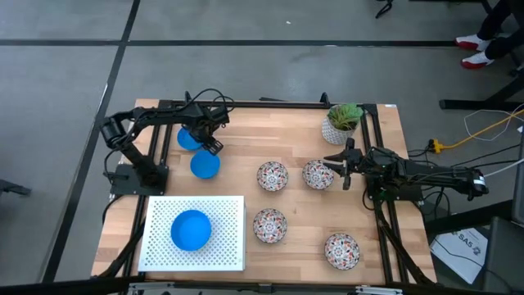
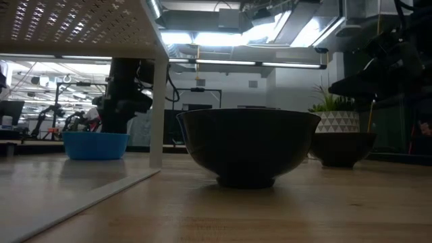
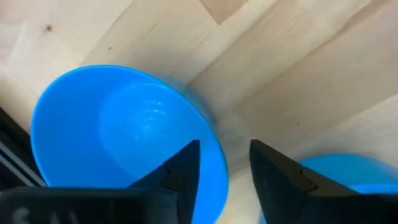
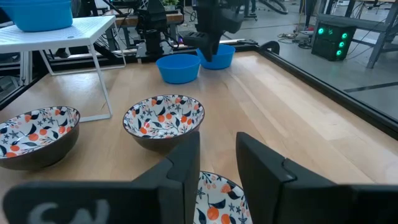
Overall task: Pick & Place Mini bowls
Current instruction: Stack the blue bowl on the stacked blue bowls on the shelf
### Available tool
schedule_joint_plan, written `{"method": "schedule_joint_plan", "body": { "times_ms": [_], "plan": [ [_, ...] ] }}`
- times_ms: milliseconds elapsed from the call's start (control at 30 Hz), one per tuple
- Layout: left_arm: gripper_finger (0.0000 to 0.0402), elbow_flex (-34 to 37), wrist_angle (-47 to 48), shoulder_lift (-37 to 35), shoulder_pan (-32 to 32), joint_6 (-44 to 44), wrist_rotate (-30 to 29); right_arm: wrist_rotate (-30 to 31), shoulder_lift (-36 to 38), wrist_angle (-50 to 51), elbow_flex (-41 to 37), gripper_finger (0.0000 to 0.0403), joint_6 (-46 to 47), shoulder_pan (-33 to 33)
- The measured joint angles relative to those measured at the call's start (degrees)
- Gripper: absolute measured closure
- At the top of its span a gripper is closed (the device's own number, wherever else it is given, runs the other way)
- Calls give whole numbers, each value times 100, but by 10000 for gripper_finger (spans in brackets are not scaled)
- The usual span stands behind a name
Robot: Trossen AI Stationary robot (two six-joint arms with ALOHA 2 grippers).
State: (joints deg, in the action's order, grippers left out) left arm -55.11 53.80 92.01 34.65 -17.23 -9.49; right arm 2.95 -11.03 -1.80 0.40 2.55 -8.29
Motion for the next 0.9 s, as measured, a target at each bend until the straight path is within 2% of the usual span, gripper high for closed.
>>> {"method": "schedule_joint_plan", "body": {
  "times_ms": [367,667,900],
  "plan": [
    [394,0,6,-15,0,196,-174,-1,0,0,0,299,0,0],
    [398,2,-77,-72,2,602,-135,-1,0,0,0,299,0,1],
    [399,2,-392,-634,0,757,123,0,0,0,0,299,0,0]
  ]
}}
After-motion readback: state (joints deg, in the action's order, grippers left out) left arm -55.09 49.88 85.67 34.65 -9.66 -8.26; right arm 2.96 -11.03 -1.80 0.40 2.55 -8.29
